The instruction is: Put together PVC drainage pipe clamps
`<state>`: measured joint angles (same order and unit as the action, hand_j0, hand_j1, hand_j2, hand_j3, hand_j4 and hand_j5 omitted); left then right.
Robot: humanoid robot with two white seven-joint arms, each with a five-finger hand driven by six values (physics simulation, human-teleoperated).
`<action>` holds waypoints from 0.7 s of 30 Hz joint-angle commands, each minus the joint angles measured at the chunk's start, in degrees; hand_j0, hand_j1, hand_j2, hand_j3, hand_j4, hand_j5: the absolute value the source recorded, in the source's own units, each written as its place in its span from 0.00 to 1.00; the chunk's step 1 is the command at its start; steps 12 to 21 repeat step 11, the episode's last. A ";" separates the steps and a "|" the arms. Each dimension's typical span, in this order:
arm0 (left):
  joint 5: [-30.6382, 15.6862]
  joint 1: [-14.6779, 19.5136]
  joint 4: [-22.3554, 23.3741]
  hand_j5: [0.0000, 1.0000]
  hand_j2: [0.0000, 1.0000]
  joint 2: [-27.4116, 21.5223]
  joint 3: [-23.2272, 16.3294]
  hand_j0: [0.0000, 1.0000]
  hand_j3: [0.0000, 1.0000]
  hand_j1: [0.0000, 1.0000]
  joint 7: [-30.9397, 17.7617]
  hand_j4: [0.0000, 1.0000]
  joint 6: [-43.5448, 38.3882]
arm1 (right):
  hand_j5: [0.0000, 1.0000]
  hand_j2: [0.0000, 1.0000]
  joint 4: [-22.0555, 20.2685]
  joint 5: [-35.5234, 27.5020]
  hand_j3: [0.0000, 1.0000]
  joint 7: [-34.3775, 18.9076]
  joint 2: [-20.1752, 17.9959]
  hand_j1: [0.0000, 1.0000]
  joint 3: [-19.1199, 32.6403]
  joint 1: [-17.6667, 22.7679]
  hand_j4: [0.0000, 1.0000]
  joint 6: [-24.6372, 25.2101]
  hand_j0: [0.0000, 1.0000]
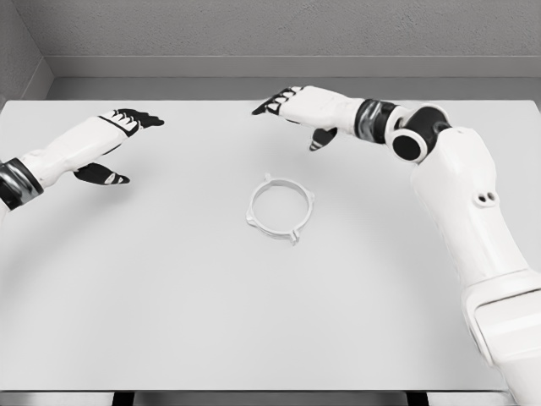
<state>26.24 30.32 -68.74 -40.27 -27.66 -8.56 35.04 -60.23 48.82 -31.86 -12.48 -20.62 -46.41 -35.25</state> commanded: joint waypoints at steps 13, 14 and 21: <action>-0.40 -0.26 0.54 1.00 1.00 -0.33 0.68 1.00 1.00 1.00 0.03 1.00 -0.04 | 1.00 1.00 -36.72 -48.82 1.00 -0.22 -44.65 1.00 22.12 37.88 1.00 0.25 1.00; -0.40 -0.26 0.54 1.00 1.00 -0.33 0.68 1.00 1.00 1.00 0.03 1.00 -0.04 | 1.00 1.00 -36.72 -48.82 1.00 -0.22 -44.65 1.00 22.12 37.88 1.00 0.25 1.00; -0.40 -0.26 0.54 1.00 1.00 -0.33 0.68 1.00 1.00 1.00 0.03 1.00 -0.04 | 1.00 1.00 -36.72 -48.82 1.00 -0.22 -44.65 1.00 22.12 37.88 1.00 0.25 1.00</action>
